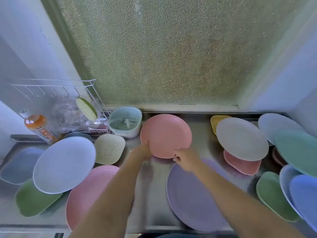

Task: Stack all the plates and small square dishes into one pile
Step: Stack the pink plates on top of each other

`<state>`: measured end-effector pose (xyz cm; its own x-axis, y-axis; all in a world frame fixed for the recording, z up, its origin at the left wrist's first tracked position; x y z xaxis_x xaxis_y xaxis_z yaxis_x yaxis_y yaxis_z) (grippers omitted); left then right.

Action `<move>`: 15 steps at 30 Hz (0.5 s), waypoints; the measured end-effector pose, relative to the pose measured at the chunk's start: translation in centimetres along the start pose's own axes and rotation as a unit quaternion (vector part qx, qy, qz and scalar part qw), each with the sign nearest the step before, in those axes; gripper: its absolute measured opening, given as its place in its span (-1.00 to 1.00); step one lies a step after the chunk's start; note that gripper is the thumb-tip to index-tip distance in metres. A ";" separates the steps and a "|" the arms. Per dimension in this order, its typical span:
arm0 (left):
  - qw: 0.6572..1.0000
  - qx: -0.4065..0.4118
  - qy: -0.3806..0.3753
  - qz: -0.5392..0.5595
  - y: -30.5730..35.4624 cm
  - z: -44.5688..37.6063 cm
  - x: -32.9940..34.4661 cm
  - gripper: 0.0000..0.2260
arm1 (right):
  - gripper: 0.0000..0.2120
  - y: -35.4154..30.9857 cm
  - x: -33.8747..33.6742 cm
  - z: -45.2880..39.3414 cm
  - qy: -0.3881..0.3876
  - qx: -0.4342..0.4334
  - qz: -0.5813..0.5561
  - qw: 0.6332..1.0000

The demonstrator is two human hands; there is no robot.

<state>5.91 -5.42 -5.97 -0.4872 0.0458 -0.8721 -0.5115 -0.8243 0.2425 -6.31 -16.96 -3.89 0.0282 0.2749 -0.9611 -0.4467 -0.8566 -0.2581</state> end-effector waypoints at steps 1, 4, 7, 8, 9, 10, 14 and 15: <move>1.000 -0.002 -0.027 0.013 0.1 0.1 1.1 -0.38 | -0.78 -0.3 0.8 0.2 -0.012 -0.003 0.010 1.000; 0.992 -0.026 -0.061 0.111 0.5 0.4 3.3 -0.48 | -0.71 -1.6 2.4 0.7 -0.024 -0.020 0.016 0.999; 0.958 -0.108 -0.072 0.257 0.1 0.2 4.5 -0.71 | -0.70 -2.3 3.6 0.6 -0.035 -0.022 0.007 0.999; 0.950 -0.118 -0.069 0.282 0.1 0.3 4.6 -0.79 | -0.70 -2.2 4.0 0.6 -0.031 -0.014 -0.006 0.999; 0.944 -0.123 -0.062 0.301 0.2 0.2 4.9 -0.83 | -0.70 -2.0 4.2 0.6 -0.032 0.002 -0.021 0.999; 0.943 -0.117 -0.049 0.307 0.3 -0.2 5.0 -0.85 | -0.71 -1.8 4.3 0.6 -0.025 0.021 -0.038 0.999; 0.938 -0.111 0.017 0.328 0.5 -1.0 4.6 -0.73 | -0.83 -0.3 4.9 0.4 -0.025 0.156 -0.179 0.971; 0.926 -0.131 0.027 0.353 0.3 -1.2 4.9 -0.70 | -0.80 -0.1 5.0 0.4 -0.025 0.191 -0.219 0.956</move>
<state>4.24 -6.06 -10.63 -0.5959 -0.5781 -0.5574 0.1129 -0.7475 0.6546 -6.51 -15.36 -8.61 0.2485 0.6006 -0.7600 -0.6961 -0.4349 -0.5712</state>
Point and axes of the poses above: each hand's wrist, its own z-axis away from the middle knuckle, its own x-axis out of the palm, y = z × x, the point moved 10 cm from there along -z, towards the middle knuckle, and after that the axes turned 12 degrees about y, right-handed, at the moved point
